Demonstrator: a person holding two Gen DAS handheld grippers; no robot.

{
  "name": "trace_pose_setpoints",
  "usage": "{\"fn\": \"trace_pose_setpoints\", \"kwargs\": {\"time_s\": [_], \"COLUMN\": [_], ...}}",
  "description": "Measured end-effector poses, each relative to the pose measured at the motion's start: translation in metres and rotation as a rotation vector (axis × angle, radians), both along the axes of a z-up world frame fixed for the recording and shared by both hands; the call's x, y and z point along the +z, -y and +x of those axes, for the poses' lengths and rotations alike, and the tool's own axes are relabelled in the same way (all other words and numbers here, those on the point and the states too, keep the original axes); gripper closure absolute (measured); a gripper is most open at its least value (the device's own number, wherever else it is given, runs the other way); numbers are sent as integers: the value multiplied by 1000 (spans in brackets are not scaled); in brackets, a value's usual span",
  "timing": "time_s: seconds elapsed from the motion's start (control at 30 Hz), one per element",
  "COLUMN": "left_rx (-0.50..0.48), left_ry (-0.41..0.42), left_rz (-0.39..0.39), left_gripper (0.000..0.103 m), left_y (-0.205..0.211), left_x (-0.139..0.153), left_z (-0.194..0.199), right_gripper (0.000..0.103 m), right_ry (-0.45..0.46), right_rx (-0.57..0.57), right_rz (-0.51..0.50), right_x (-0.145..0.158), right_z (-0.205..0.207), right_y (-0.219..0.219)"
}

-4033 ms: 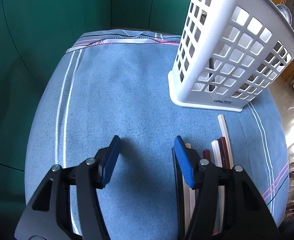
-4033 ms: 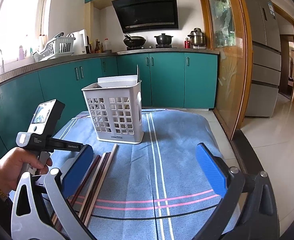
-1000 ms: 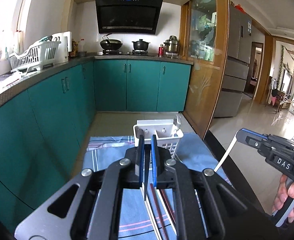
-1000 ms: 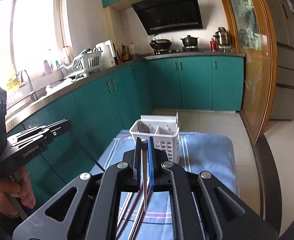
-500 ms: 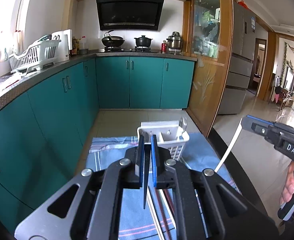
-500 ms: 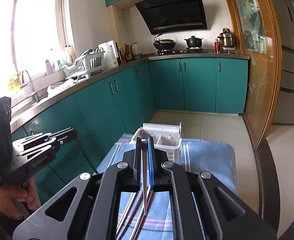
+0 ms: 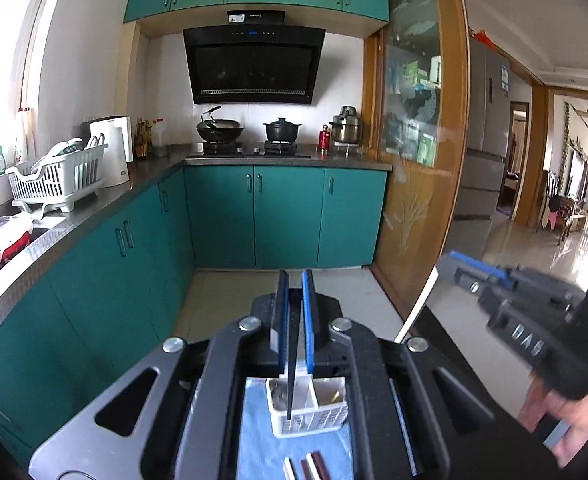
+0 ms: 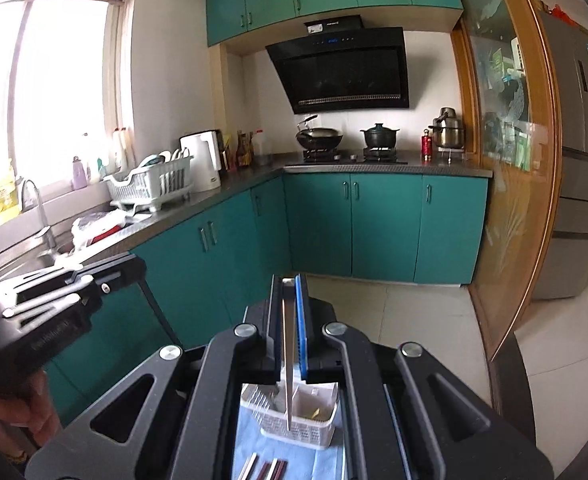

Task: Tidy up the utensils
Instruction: 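Carry the held chopsticks over the holder and lower them in with both tools, then open both tools and lift them away from the holder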

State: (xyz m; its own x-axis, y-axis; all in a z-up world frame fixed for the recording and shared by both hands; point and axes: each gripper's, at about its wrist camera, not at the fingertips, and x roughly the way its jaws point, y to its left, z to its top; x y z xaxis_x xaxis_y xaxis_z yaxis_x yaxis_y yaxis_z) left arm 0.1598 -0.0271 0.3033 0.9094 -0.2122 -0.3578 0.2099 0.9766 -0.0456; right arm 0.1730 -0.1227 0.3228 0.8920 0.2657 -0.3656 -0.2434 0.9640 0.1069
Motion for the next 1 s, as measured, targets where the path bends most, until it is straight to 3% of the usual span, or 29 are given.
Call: {"fn": "trace_pose_setpoints", "kwargs": {"time_s": [0.17,0.43,0.63,0.7,0.73,0.77,0.83,0.93,1.0], "left_rx": [29,58,66,71,77,84,90,87,99], "left_ry": [-35,-163,-270,-286,-284,-280,-253,-188,-115], "left_rz": [-44,-102,-77,-75,-76,-76,-81,-56,-35], "left_gripper": [97,97,96,84,56,35,33,25,15], "left_y": [-3,-11,-16,-21,-24,-27,-34,-43,-51], "left_x": [-11,-102,-156,-166,-168,-169,-167,-160,-160], "left_z": [38,84,96,93,90,85,68,32,-7], "right_gripper": [96,96,96,92,76,53,42,41,34], "right_ry": [-29,-122,-195,-232,-232,-221,-174,-130,-69], "right_rx": [-22,-43,-52,-45,-59,-75,-101,-92,-94], "right_rz": [28,53,69,75,74,73,84,95,98], "right_x": [-21,-98,-139,-147,-147,-146,-138,-128,-124], "right_z": [32,60,63,61,57,52,34,3,-36], "right_y": [3,7,10,14,17,20,29,41,51]}}
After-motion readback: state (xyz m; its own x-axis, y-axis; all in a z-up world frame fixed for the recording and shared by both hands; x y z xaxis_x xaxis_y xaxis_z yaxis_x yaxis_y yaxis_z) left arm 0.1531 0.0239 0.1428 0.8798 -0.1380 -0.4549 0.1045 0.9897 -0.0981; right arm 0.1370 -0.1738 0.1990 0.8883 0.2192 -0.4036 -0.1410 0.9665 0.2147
